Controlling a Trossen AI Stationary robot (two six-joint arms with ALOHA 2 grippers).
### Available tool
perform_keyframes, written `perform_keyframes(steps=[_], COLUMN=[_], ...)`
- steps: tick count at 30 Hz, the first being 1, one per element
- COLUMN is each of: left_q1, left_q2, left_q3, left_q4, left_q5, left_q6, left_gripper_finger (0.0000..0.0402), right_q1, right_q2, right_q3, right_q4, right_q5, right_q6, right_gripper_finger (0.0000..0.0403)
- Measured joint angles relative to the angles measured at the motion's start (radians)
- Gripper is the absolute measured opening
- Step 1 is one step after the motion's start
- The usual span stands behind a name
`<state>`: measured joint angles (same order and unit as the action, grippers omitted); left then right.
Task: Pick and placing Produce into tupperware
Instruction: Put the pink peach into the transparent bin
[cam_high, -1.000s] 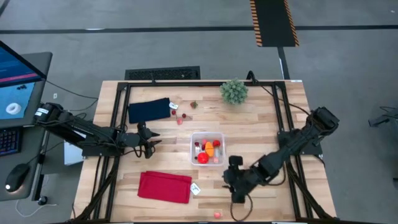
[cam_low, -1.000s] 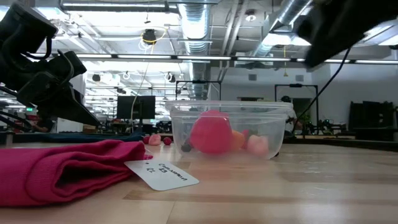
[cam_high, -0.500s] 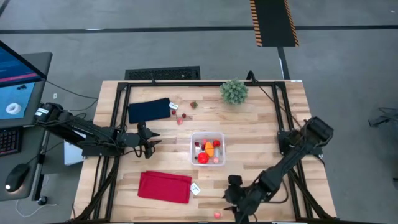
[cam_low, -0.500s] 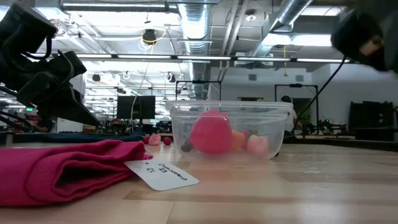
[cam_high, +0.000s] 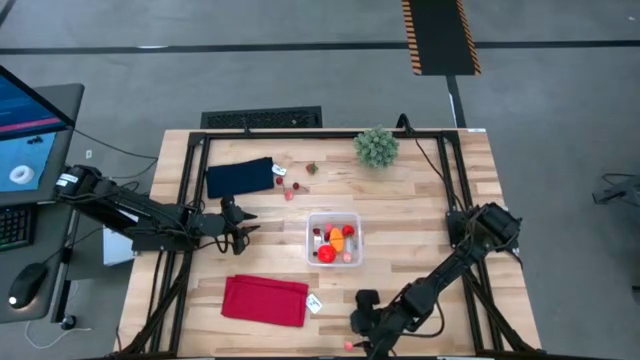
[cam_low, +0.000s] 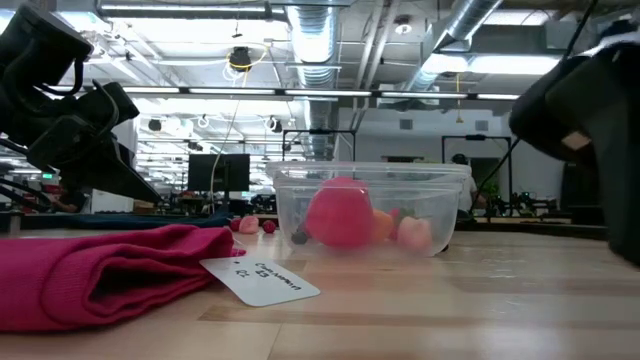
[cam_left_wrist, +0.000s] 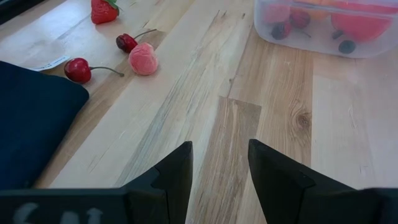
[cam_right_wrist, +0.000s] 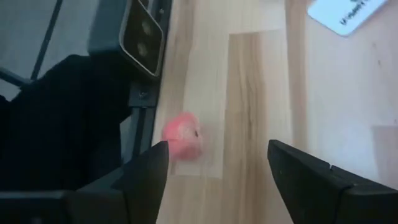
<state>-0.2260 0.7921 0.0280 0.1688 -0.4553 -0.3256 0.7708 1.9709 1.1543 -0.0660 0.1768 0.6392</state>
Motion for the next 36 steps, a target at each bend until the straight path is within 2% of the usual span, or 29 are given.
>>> perform_keyframes(steps=[7, 11, 17, 26, 36], left_q1=[0.000, 0.000, 0.000, 0.000, 0.000], left_q2=[0.000, 0.000, 0.000, 0.000, 0.000], left_q3=[0.000, 0.000, 0.000, 0.000, 0.000], left_q4=[0.001, 0.001, 0.001, 0.001, 0.000], left_q5=[0.000, 0.000, 0.000, 0.000, 0.000], left_q6=[0.000, 0.000, 0.000, 0.000, 0.000], left_gripper_finger=[0.0145, 0.0145, 0.0145, 0.0145, 0.0145], right_q1=[0.023, 0.029, 0.044, 0.125, 0.143], right_q2=[0.000, 0.000, -0.001, -0.002, 0.034], right_q3=[0.010, 0.010, 0.010, 0.010, 0.013], right_q4=[0.000, -0.001, -0.010, -0.008, 0.010], right_q5=[0.005, 0.072, 0.121, 0.258, 0.328], right_q6=[0.015, 0.023, 0.064, 0.069, 0.055], right_gripper_finger=[0.0307, 0.0306, 0.0306, 0.0306, 0.0306])
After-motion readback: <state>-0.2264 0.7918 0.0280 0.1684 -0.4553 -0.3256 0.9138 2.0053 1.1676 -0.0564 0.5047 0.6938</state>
